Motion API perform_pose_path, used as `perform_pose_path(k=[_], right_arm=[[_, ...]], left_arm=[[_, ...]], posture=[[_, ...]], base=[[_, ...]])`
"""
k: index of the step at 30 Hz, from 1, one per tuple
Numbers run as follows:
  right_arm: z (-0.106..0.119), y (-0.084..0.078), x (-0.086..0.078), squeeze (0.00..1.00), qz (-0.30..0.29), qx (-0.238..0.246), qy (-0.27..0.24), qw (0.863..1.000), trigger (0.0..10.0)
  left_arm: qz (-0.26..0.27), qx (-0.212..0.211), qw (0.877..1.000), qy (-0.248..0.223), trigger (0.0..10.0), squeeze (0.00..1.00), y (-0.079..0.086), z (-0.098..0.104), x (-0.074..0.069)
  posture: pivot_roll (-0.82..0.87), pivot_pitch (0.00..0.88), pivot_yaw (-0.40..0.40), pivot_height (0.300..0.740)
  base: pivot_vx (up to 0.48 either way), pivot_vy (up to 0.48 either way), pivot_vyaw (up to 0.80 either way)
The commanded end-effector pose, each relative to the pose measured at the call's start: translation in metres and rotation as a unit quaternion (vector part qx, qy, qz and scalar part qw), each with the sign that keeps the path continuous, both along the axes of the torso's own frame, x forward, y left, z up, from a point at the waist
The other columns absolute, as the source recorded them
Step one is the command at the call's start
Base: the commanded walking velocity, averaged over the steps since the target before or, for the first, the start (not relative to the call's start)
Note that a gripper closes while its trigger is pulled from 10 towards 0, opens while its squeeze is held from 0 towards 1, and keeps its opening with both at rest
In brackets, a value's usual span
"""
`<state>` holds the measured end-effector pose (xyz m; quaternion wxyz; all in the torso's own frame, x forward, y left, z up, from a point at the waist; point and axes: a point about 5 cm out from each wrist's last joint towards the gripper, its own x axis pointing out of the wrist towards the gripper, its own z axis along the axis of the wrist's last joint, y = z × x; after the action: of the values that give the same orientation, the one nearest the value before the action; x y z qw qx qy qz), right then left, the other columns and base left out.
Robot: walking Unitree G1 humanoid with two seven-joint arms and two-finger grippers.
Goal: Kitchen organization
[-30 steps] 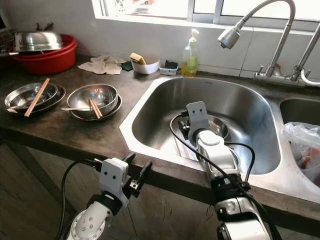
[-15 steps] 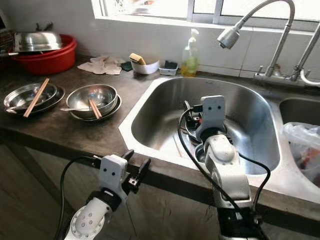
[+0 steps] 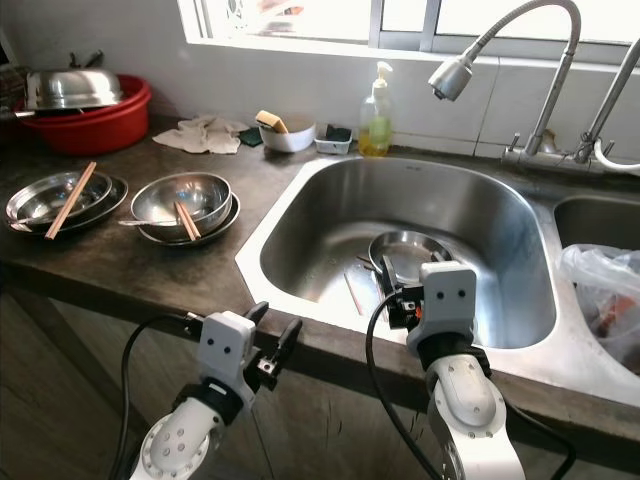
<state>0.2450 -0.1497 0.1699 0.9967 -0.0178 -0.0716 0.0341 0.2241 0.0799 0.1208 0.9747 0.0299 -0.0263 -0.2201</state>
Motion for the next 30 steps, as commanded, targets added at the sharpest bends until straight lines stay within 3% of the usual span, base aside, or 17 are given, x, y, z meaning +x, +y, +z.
perform_pose_path(k=[1, 7, 19, 30], right_arm=[[0.0064, 0.0042, -0.0062, 0.00, 0.007, 0.003, -0.020, 1.000, 10.0], [0.0023, 0.0053, -0.0160, 0.00, 0.007, 0.008, -0.015, 1.000, 10.0], [0.0034, 0.0104, -0.0144, 0.00, 0.010, 0.014, -0.025, 1.000, 10.0], [0.0028, 0.0129, -0.0116, 0.00, 0.009, 0.020, -0.024, 0.999, 10.0]], left_arm=[[-0.012, -0.002, 1.000, -0.001, 10.0, 0.00, -0.0020, -0.0003, -0.0023], [-0.022, -0.003, 1.000, -0.001, 10.0, 0.00, -0.0022, -0.0005, -0.0054], [-0.029, 0.006, 1.000, 0.000, 10.0, 0.00, -0.0021, -0.0051, -0.0089], [-0.026, 0.008, 1.000, 0.003, 10.0, 0.00, -0.0009, -0.0065, -0.0083]], posture=[[0.01, 0.000, -0.004, 0.740], [0.01, 0.000, 0.001, 0.740], [0.01, 0.000, -0.002, 0.740], [0.02, 0.000, 0.001, 0.740]], base=[[0.000, 0.000, 0.00], [0.000, 0.000, 0.00], [0.000, 0.000, 0.00], [-0.267, 0.000, 0.00]])
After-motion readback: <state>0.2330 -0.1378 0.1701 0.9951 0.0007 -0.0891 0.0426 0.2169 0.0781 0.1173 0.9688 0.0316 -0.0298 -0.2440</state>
